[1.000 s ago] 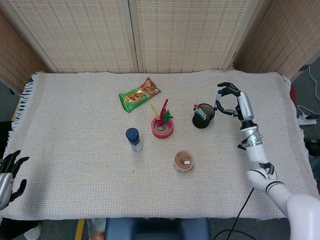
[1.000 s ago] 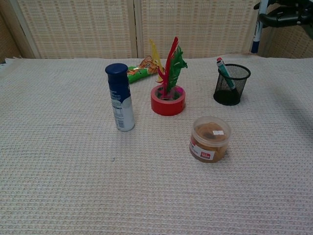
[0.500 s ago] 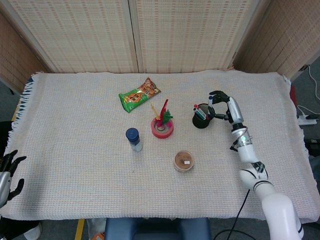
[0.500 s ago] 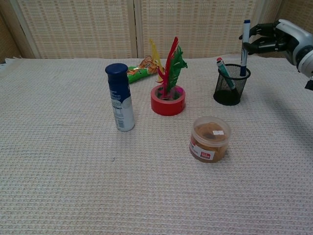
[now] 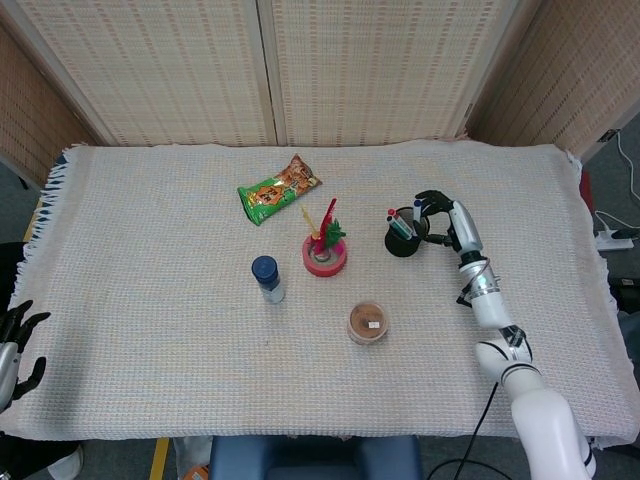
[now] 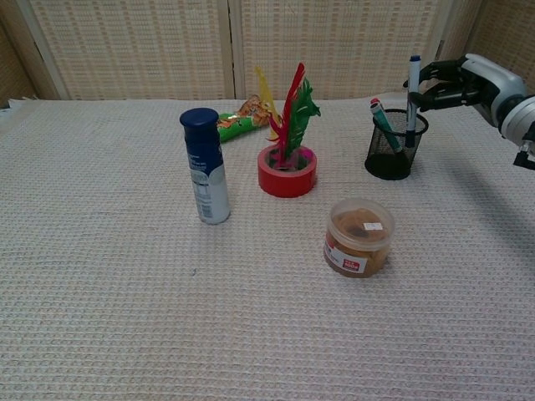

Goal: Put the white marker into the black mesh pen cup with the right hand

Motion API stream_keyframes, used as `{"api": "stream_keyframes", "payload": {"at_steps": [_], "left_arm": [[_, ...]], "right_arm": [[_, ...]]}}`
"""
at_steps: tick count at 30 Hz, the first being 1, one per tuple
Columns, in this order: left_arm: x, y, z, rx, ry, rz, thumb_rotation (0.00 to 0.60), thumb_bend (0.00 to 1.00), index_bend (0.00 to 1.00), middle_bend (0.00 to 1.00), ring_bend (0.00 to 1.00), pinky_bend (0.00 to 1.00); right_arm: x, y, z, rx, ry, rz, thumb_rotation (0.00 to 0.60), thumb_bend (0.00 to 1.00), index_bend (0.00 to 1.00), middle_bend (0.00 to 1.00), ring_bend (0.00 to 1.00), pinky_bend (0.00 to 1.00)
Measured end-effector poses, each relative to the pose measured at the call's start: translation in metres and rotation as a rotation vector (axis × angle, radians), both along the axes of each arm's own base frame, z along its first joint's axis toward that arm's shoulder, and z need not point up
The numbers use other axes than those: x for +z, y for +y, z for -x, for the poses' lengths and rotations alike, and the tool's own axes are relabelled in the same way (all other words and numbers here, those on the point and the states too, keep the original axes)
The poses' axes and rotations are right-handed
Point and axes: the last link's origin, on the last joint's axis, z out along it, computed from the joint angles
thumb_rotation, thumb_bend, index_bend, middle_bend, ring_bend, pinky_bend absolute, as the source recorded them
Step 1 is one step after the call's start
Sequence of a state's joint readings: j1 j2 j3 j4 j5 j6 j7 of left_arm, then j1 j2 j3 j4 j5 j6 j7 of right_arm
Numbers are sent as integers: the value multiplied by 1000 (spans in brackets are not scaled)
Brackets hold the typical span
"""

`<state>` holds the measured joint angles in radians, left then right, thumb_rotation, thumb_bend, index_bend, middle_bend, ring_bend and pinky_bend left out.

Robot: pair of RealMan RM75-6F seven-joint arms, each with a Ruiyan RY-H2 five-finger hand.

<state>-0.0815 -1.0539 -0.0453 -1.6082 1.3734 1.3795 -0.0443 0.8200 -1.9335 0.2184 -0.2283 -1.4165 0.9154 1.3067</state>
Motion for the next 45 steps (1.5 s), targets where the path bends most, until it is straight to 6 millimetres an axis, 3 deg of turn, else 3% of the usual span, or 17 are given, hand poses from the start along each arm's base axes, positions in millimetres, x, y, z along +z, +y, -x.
{"api": "stream_keyframes", "payload": {"at_steps": [10,23,29,34,38,42,45], "left_arm": [[-1,1,1,4,2,2,600,416,195,11,0,277],[-1,0,0,2,2,3,600,415,194,11,0,277],[-1,0,0,1,2,2,600,416,195,11,0,277],[0,0,-2,-10,5,-4,600,416,195,11,0,277],[-1,-1,-5,-32,10,2,600,417,194,11,0,277],[-3,-3,-9,-55,11,4,600,416,194,11,0,277],[-4,-4,-12,-64,9,8,600,417,195,12,0,277]], "right_arm": [[1,0,0,6,14,7,600,377,600,278,416,354],[0,0,1,21,94,-19,600,280,406,227,244,176],[5,0,-3,59,111,6,600,252,328,211,236,163],[23,3,-12,148,102,74,600,252,331,211,262,163],[52,12,-21,270,117,175,600,255,376,212,311,205],[89,38,-25,392,148,299,600,279,473,225,368,271],[105,66,-22,407,172,344,600,300,505,245,384,287]]}}
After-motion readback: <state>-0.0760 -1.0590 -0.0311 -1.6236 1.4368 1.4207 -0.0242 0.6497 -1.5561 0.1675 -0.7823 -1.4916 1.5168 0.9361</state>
